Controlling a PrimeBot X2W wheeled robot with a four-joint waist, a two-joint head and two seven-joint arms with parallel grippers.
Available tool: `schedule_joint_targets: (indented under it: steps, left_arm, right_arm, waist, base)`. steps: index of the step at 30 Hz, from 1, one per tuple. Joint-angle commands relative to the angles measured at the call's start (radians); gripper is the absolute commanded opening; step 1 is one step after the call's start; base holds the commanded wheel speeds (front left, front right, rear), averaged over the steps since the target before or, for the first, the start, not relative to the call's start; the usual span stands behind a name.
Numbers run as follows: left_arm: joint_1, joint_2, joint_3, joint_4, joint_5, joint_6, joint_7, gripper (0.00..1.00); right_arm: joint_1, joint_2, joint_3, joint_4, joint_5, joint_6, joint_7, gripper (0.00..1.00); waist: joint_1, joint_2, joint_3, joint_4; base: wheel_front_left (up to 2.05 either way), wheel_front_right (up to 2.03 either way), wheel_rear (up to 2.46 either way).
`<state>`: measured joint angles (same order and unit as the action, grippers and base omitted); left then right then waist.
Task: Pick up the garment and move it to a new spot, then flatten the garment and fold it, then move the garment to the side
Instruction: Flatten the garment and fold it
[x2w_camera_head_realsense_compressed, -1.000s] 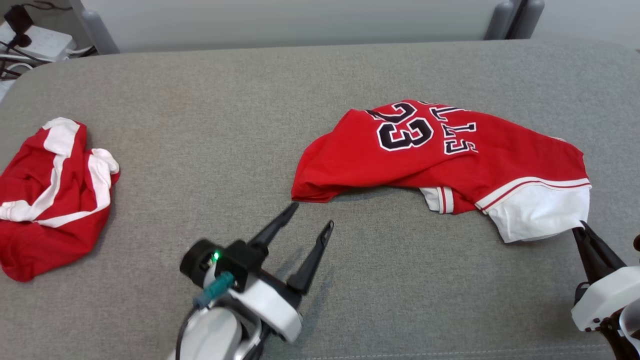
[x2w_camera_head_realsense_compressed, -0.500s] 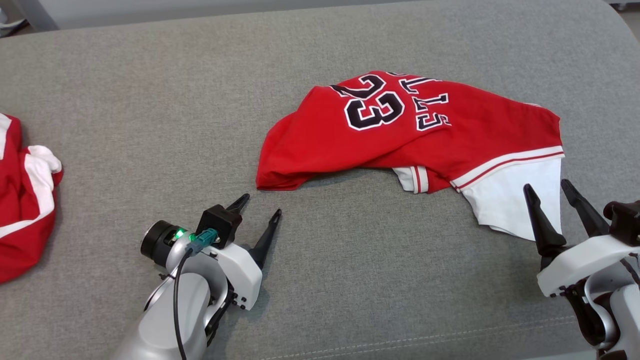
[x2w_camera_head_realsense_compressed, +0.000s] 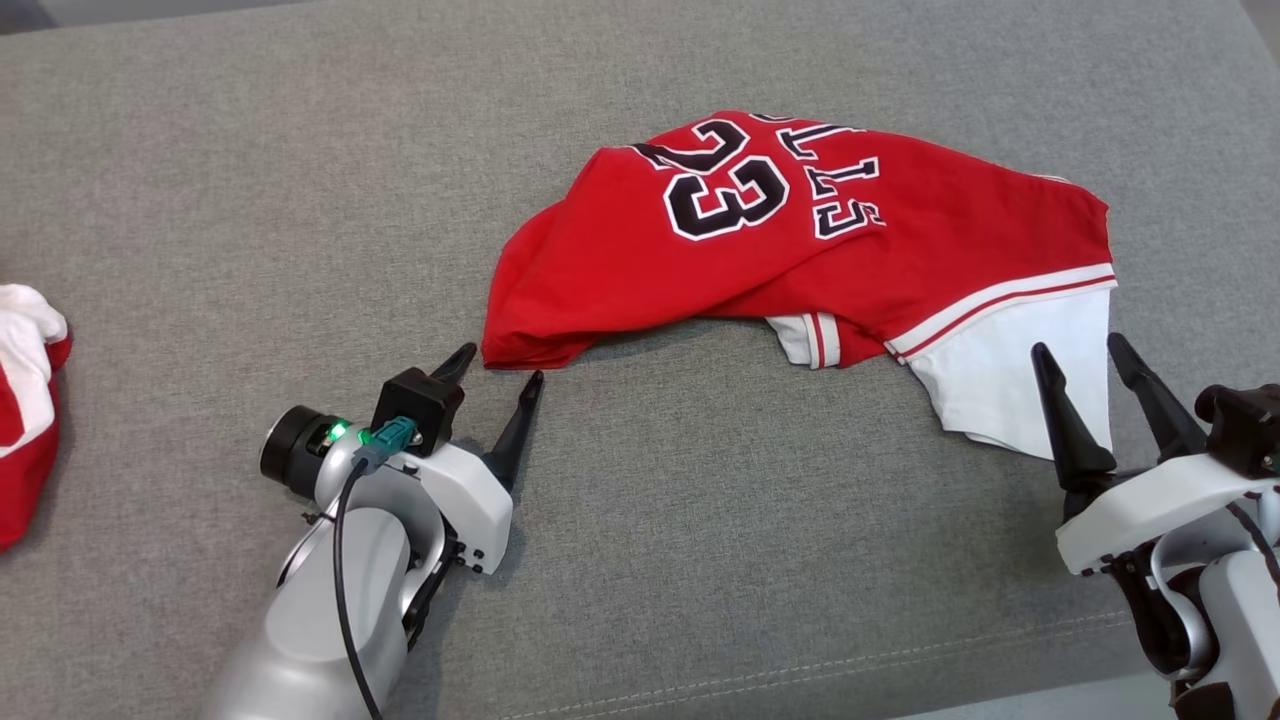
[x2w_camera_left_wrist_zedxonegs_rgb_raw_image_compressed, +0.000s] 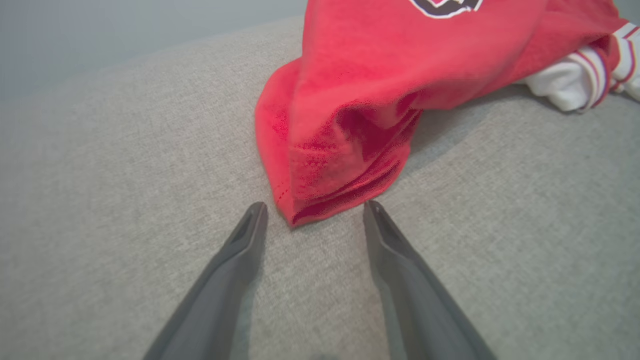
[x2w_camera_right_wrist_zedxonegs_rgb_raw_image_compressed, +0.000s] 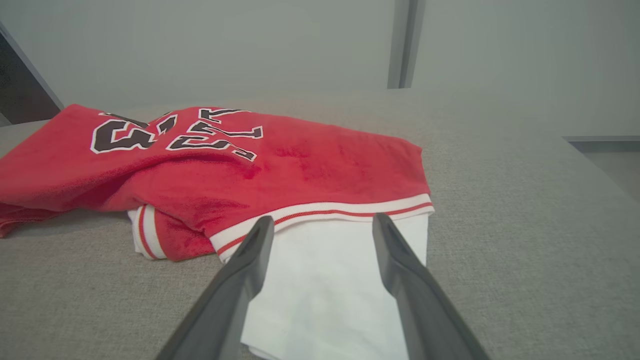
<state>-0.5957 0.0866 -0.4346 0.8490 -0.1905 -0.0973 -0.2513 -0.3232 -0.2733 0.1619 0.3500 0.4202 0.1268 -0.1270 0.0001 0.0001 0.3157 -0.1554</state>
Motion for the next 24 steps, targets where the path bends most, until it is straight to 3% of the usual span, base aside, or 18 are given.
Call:
schedule_joint_targets:
  steps: [1, 2, 3, 4, 7, 15, 24]
  left_arm:
    - [-0.043, 0.021, 0.034, -0.027, 0.008, -0.003, -0.011, 0.9]
    - [-0.045, 0.021, 0.037, -0.028, 0.009, -0.004, -0.011, 0.84]
    - [-0.046, 0.021, 0.041, -0.03, 0.009, -0.006, -0.011, 0.67]
    - [-0.046, 0.021, 0.044, -0.03, 0.01, -0.007, -0.011, 0.43]
    - [-0.047, 0.022, 0.044, -0.018, 0.017, -0.01, -0.011, 0.0]
    - [-0.042, 0.012, 0.038, -0.018, 0.021, -0.02, -0.011, 0.0]
    - [0.036, 0.001, 0.131, -0.288, 0.004, -0.024, -0.011, 0.0]
  right_arm:
    - [-0.017, -0.006, 0.016, -0.008, -0.001, 0.004, -0.02, 1.0]
    - [-0.02, -0.004, 0.018, -0.005, 0.0, 0.004, -0.022, 1.0]
    - [-0.022, -0.003, 0.019, -0.003, 0.001, 0.004, -0.024, 1.0]
    - [-0.024, -0.003, 0.02, 0.001, 0.001, 0.004, -0.026, 1.0]
    - [-0.028, -0.004, 0.022, 0.011, 0.003, 0.004, -0.033, 1.0]
    - [-0.033, -0.006, 0.016, 0.037, 0.008, 0.004, -0.047, 1.0]
    - [-0.039, -0.001, 0.047, 0.091, 0.037, 0.004, -0.07, 1.0]
  waist:
    - [-0.0001, -0.0001, 0.006, -0.006]
    - [-0.0001, -0.0001, 0.009, -0.008]
    - [-0.0001, -0.0001, 0.011, -0.009]
    - [-0.0001, -0.0001, 0.012, -0.01]
    - [-0.0001, -0.0001, 0.014, -0.012]
    - [-0.0001, -0.0001, -0.003, 0.012]
    - [-0.0001, -0.0001, -0.088, 0.124]
  base:
    - [0.0, 0.0, 0.0]
    - [0.0, 0.0, 0.0]
    - [0.0, 0.0, 0.0]
    - [0.0, 0.0, 0.0]
    - [0.0, 0.0, 0.0]
    - [0.0, 0.0, 0.0]
    - [0.0, 0.0, 0.0]
